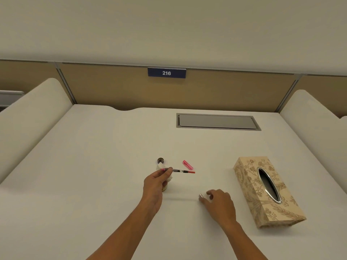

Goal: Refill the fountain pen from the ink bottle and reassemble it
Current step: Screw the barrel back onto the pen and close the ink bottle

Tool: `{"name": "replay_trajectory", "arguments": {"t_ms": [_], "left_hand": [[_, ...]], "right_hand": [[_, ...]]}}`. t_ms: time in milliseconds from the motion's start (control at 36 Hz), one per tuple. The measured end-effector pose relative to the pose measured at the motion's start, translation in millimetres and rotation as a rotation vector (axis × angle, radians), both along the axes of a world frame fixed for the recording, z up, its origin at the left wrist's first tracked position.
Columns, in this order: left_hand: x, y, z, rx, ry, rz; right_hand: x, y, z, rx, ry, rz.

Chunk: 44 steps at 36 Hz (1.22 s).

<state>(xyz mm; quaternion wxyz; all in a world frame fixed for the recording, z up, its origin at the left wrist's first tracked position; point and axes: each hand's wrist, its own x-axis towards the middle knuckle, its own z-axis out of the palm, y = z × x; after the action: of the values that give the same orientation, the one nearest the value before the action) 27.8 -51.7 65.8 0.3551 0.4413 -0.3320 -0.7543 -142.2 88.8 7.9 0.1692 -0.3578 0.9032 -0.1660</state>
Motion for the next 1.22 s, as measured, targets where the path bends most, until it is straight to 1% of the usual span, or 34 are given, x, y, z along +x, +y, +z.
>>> {"name": "replay_trajectory", "arguments": {"t_ms": [167,222,278,389,472,528,694,889,1222], "left_hand": [[-1.4,1.4,3.1,0.014,0.011,-0.005],[-1.2,1.4,3.8,0.016,0.015,-0.004],[-0.6,1.0,3.8,0.012,0.011,-0.004],[0.7,-0.3,3.5,0.01,-0.002,0.003],[0.9,-0.8,2.2,0.005,-0.006,0.007],[1.1,-1.2,1.9,0.002,-0.009,0.006],[1.3,-2.2,2.3,0.014,-0.023,0.017],[1.2,-1.3,4.7,-0.01,-0.038,-0.02],[-5.7,10.4,7.7,-0.026,-0.066,-0.065]], "right_hand": [[4.1,-0.3,-6.7,0.049,0.139,0.069],[4.4,-1.7,-5.5,0.025,0.147,0.077],[5.0,-4.1,-0.7,-0.076,0.07,0.064],[11.4,-9.5,30.4,-0.425,-0.257,0.032],[16.7,-12.8,50.4,-0.584,-0.349,0.029],[16.8,-15.3,54.6,-0.635,-0.372,0.029],[15.2,-19.8,60.6,-0.663,-0.342,0.04],[12.8,-21.4,63.6,-0.638,-0.28,0.097],[21.0,-31.9,76.7,-0.626,-0.281,0.213]]}}
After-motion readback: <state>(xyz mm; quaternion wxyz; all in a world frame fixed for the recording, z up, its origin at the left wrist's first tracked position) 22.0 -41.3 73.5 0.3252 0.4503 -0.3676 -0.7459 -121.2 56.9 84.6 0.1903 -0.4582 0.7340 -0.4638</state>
